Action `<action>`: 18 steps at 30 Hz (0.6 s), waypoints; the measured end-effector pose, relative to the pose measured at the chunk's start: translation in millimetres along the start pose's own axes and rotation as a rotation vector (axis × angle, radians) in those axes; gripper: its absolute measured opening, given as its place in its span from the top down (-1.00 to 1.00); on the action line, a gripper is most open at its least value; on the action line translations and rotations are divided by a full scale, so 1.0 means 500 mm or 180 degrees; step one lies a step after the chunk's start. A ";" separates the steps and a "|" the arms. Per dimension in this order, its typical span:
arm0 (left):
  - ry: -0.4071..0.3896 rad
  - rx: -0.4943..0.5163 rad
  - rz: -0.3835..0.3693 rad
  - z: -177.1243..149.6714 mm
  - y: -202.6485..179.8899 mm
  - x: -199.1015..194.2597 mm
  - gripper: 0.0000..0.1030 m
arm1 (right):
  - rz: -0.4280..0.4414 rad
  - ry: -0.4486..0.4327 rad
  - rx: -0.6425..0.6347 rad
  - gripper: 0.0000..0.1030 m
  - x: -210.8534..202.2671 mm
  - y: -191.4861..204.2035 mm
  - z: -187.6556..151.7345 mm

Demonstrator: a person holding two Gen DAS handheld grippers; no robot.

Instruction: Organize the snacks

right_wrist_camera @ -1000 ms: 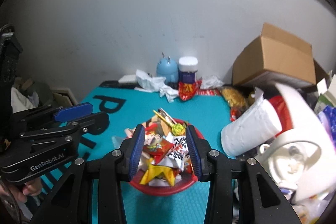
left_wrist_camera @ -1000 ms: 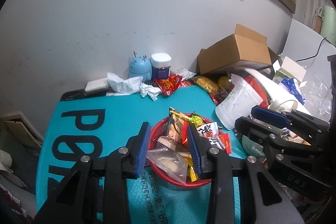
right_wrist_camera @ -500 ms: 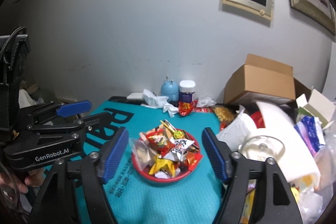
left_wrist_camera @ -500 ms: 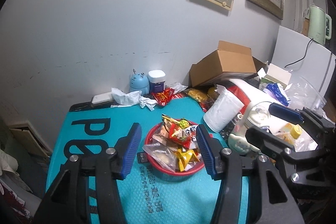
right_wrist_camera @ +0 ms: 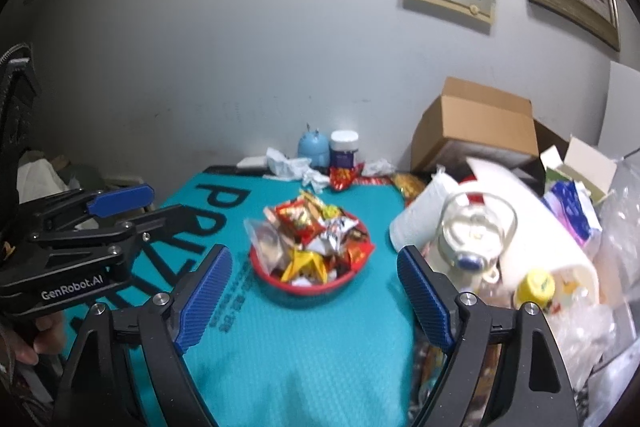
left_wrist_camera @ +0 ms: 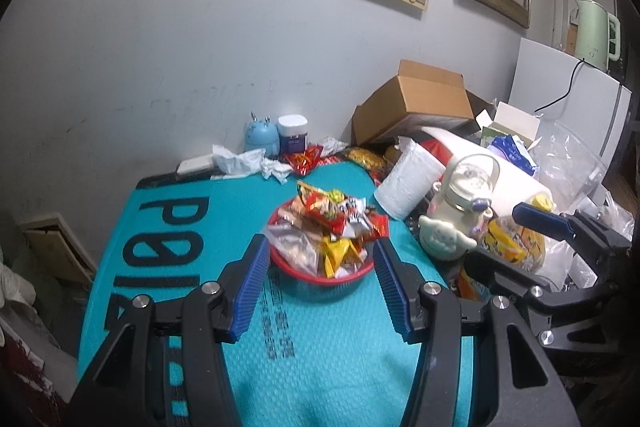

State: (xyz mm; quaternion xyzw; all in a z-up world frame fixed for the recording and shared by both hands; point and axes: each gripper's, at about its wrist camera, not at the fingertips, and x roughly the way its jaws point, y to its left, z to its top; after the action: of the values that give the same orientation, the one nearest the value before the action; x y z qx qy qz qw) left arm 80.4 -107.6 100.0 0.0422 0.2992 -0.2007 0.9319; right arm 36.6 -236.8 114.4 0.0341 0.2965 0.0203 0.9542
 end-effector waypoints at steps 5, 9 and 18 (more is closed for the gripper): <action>0.0078 -0.0032 0.0013 -0.039 -0.011 -0.006 -0.03 | 0.0044 0.0095 0.0014 -0.66 -0.004 0.006 -0.044; 0.0133 -0.0080 -0.0031 -0.061 -0.012 -0.007 -0.03 | 0.0083 0.0144 0.0039 -0.66 -0.007 0.008 -0.070; 0.0153 -0.0106 -0.0037 -0.078 -0.016 -0.013 -0.03 | 0.0089 0.0148 0.0056 -0.66 -0.019 0.009 -0.090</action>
State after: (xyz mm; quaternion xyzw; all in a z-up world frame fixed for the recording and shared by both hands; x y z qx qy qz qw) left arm 51.4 -105.1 72.5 0.0298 0.3251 -0.2000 0.9238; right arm 3.1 -230.4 83.0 0.0461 0.3182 0.0318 0.9464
